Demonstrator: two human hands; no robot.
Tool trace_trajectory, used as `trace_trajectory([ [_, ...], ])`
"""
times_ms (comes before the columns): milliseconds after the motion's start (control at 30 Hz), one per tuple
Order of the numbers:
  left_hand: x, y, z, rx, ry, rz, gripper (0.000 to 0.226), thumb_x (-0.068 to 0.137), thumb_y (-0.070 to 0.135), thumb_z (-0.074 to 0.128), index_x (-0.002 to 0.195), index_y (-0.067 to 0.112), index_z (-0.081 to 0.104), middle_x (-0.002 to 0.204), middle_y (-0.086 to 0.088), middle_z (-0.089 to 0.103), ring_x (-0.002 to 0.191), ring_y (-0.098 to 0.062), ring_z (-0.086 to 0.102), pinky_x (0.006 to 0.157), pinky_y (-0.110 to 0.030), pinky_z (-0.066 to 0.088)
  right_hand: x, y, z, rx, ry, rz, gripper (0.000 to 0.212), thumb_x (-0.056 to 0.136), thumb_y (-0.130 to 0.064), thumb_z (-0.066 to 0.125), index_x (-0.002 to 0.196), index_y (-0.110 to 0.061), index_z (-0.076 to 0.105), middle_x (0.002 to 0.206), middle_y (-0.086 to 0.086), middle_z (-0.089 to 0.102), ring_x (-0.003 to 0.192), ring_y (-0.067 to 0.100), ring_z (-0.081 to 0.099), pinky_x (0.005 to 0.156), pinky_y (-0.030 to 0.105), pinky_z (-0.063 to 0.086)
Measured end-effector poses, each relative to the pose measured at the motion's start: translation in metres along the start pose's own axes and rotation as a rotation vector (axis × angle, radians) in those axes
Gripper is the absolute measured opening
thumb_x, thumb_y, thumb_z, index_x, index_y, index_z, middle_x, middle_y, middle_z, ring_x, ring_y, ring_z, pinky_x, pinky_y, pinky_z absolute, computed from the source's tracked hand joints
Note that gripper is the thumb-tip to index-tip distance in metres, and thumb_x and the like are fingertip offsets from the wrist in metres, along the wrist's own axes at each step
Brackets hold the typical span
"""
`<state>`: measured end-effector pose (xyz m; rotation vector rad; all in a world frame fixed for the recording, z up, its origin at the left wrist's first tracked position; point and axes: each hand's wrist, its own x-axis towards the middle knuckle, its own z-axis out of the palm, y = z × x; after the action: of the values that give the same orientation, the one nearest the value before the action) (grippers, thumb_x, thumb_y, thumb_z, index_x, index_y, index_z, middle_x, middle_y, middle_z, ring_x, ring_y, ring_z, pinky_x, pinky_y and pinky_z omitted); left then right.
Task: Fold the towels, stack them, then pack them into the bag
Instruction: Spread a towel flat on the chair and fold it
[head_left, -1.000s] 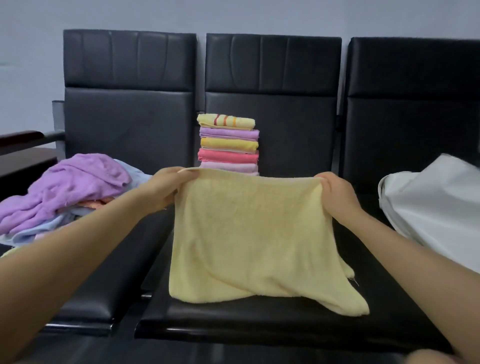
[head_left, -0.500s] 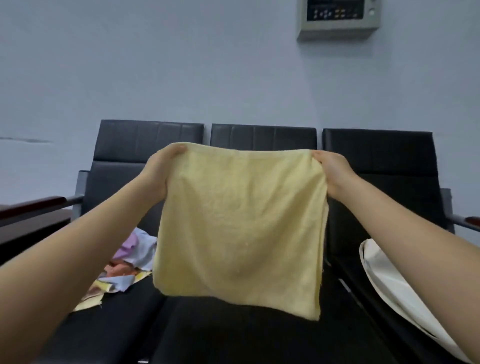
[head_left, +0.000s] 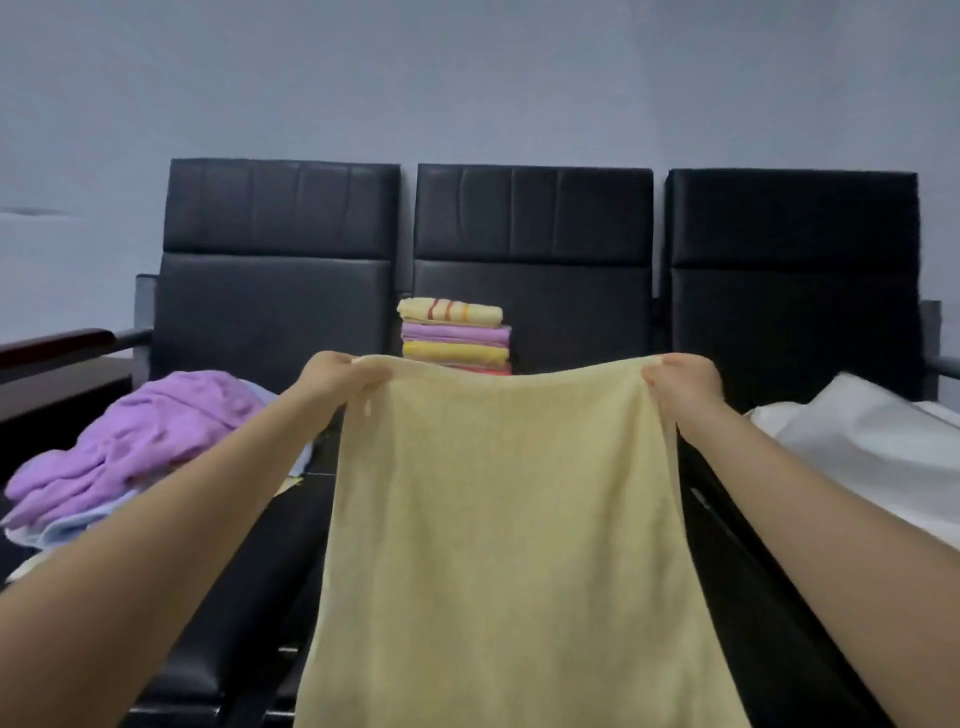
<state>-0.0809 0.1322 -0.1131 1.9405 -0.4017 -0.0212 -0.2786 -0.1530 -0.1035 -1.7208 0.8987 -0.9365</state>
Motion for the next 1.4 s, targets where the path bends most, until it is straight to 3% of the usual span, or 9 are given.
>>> trace_trajectory([
  [133,0.015,-0.059,0.039,0.202,0.006,0.052,0.027,0.086,0.034,0.063,0.07,0.013,0.067,0.064,-0.003,0.06,0.063,-0.019,0.053,0.06,-0.028,0.04,0.007,0.071,0.026,-0.329,0.031,-0.096,0.019,0.09,-0.014,0.051,0.095,-0.013,0.069,0.086,0.002,0.067,0.081,0.023,0.063,0.077,0.042,0.054],
  [333,0.05,-0.093,0.08,0.177,0.035,-0.048,0.032,0.09,0.013,0.053,0.058,0.016,0.056,0.05,0.001,0.056,0.048,-0.021,0.065,0.047,-0.023,0.041,0.041,0.111,0.066,-0.208,-0.078,0.159,0.014,0.089,-0.003,0.053,0.097,-0.002,0.065,0.072,0.008,0.069,0.053,0.011,0.06,0.064,0.032,0.053],
  [433,0.062,-0.11,0.097,0.255,0.01,-0.057,0.026,0.086,0.015,0.052,0.062,0.01,0.062,0.059,-0.009,0.065,0.064,-0.031,0.069,0.057,-0.031,0.05,0.055,0.126,0.078,-0.193,-0.099,0.224,0.014,0.086,-0.002,0.053,0.075,-0.008,0.058,0.049,0.0,0.061,0.046,0.011,0.056,0.048,0.023,0.04],
  [567,0.077,-0.126,0.111,0.37,0.019,-0.019,0.021,0.085,0.013,0.047,0.07,0.009,0.061,0.073,-0.014,0.067,0.069,-0.03,0.06,0.063,-0.036,0.045,0.072,0.152,0.092,-0.193,-0.126,0.288,0.014,0.086,-0.003,0.045,0.082,-0.009,0.057,0.041,-0.003,0.061,0.052,0.015,0.063,0.052,0.025,0.045],
  [767,0.088,-0.147,0.13,0.631,-0.002,0.121,0.03,0.092,0.013,0.04,0.117,0.015,0.058,0.112,-0.012,0.052,0.093,-0.029,0.054,0.073,-0.035,0.04,0.082,0.164,0.1,-0.137,-0.105,0.25,0.035,0.082,-0.005,0.051,0.114,-0.018,0.053,0.082,0.003,0.062,0.083,0.028,0.071,0.065,0.034,0.052],
  [900,0.079,-0.141,0.132,0.729,0.018,0.141,0.032,0.091,0.013,0.047,0.122,0.014,0.051,0.116,-0.012,0.042,0.09,-0.027,0.049,0.066,-0.038,0.041,0.081,0.166,0.091,-0.271,-0.116,0.16,0.056,0.075,-0.017,0.056,0.13,-0.02,0.05,0.128,0.014,0.054,0.099,0.03,0.061,0.078,0.036,0.051],
  [1000,0.068,-0.135,0.125,0.731,-0.041,0.191,0.037,0.09,0.017,0.056,0.127,0.017,0.052,0.119,-0.009,0.043,0.098,-0.026,0.053,0.068,-0.037,0.045,0.067,0.16,0.084,-0.374,-0.177,0.067,0.048,0.088,-0.017,0.057,0.135,-0.016,0.048,0.136,0.011,0.046,0.098,0.023,0.051,0.077,0.029,0.04],
  [1200,0.0,-0.108,0.109,0.665,-0.182,0.413,0.035,0.086,0.04,0.068,0.116,0.024,0.06,0.118,0.004,0.049,0.103,-0.015,0.056,0.086,-0.036,0.049,0.01,0.13,0.08,-0.345,-0.383,-0.108,0.025,0.092,-0.026,0.058,0.116,-0.02,0.06,0.106,-0.001,0.06,0.087,0.018,0.057,0.064,0.028,0.047],
  [1400,-0.084,-0.094,0.083,0.664,-0.375,0.559,0.011,0.09,0.039,0.061,0.088,0.03,0.055,0.089,0.013,0.051,0.068,-0.001,0.047,0.061,-0.014,0.031,-0.066,0.104,0.067,-0.347,-0.675,-0.285,0.01,0.091,-0.022,0.061,0.081,-0.02,0.065,0.082,-0.001,0.066,0.067,0.013,0.059,0.065,0.037,0.054],
])
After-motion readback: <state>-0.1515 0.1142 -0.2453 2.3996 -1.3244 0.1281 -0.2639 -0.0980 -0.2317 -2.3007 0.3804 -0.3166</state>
